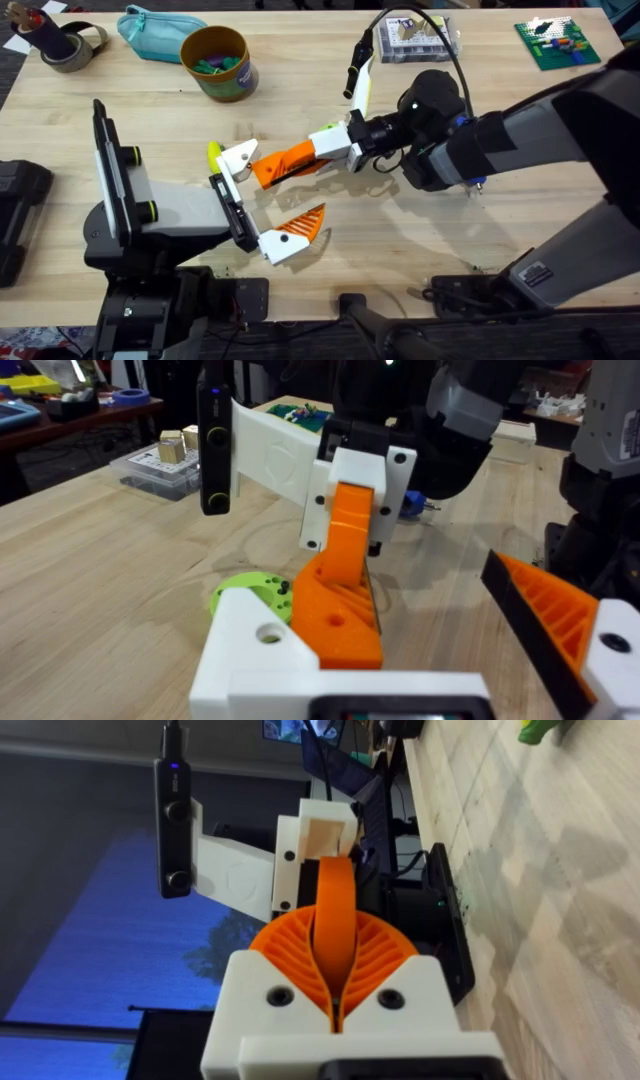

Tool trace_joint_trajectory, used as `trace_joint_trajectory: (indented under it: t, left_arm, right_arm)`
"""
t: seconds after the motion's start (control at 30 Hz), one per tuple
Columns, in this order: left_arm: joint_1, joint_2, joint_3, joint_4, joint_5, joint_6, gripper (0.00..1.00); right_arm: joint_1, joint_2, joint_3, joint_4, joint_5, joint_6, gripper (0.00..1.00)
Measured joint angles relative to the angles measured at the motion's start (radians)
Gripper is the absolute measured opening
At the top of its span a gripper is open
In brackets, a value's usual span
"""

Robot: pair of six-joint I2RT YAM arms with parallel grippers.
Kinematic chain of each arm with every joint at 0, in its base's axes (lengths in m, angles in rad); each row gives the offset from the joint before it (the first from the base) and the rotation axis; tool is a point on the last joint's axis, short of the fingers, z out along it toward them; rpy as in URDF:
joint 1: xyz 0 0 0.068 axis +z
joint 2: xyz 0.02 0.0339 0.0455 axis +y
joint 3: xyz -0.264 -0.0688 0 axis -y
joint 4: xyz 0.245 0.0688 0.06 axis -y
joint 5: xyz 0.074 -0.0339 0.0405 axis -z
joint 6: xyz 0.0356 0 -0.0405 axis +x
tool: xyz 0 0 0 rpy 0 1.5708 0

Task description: Pick up the gripper from the table and insert it into the empty holder that is missing its gripper. Then pick up a screw, insert it into the mounting hole, and use the screwdriver to tighten it. Finally, clean up the table by picking up the vegetable and placing it into the bucket.

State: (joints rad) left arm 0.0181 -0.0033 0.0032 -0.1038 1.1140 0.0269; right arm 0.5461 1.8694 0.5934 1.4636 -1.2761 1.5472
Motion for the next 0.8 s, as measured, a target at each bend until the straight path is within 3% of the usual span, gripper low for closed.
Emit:
trace_joint_trajectory:
  t: [0.33, 0.8]
  left_arm:
    - [0.0, 0.003, 0.002, -0.003, -0.003, 0.0, 0.988]
    - [0.0, 0.003, 0.002, -0.005, 0.0, 0.0, 0.988]
  right_arm:
    - [-0.009, 0.0, 0.0, -0.003, -0.019, 0.034, 0.015]
    - [-0.059, -0.016, 0.0, 0.048, -0.144, 0.089, 0.015]
